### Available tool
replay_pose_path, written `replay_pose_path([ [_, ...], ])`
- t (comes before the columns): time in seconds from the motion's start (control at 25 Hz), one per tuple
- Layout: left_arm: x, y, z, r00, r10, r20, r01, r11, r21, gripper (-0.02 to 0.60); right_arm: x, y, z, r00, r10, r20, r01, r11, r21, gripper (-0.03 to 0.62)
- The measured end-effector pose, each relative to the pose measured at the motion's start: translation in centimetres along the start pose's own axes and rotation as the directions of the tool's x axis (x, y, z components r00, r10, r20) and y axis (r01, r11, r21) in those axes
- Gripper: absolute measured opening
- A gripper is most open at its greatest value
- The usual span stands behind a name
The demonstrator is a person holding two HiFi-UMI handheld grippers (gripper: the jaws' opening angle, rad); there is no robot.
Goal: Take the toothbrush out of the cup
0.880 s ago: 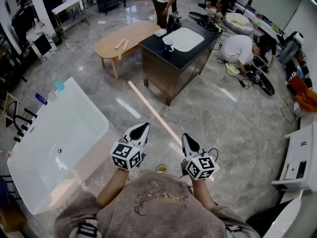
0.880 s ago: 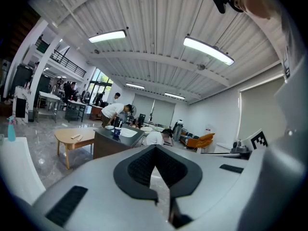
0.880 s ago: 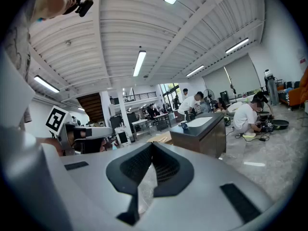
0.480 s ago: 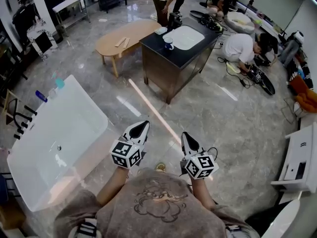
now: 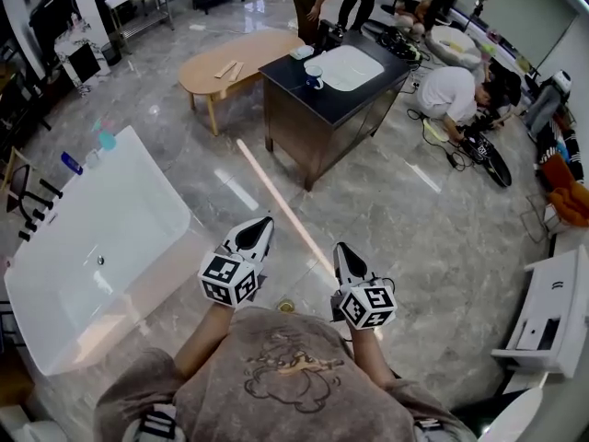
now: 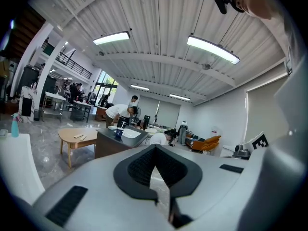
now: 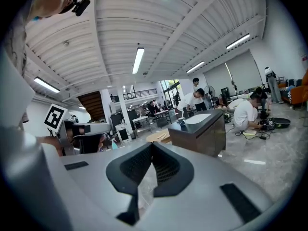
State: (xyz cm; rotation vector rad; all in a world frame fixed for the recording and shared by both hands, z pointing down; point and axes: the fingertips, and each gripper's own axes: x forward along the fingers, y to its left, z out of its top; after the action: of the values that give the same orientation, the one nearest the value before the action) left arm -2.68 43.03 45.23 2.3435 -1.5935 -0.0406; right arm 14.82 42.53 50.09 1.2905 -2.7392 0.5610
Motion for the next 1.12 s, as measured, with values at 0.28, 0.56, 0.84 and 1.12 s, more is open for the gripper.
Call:
replay_pose_path([
  [0.28, 1.5, -0.2, -0.5, 0.999, 0.038, 0.004, -0.037, 0.999, -0.009, 0.018, 1.3, -1.4, 0.4, 0.999, 0.047, -0.016, -0.047, 0.999, -0.013, 0.003],
  [0.56, 4.6, 0.7, -0.2, 0.999, 0.045, 0.01, -0.045, 0.999, -0.011, 0.02, 3.2, -3.9, 1.4, 0.999, 0.047, -0.007, -0.047, 0.999, -0.023, 0.003],
  [0.84, 9.3, 2.0, 0.3, 0.999, 0.034, 0.011, -0.034, 0.999, -0.015, 0.018, 6.5, -7.3, 2.5, 0.999, 0.039, -0.013, -0.04, 0.999, -0.028, 0.003],
  [1.12, 13.9, 4.9, 1.3, 1.0, 0.024, -0.01, -0.024, 1.0, -0.011, 0.019, 11.4, -9.9, 3.8, 0.999, 0.03, -0.017, -0.03, 0.999, -0.017, 0.003],
])
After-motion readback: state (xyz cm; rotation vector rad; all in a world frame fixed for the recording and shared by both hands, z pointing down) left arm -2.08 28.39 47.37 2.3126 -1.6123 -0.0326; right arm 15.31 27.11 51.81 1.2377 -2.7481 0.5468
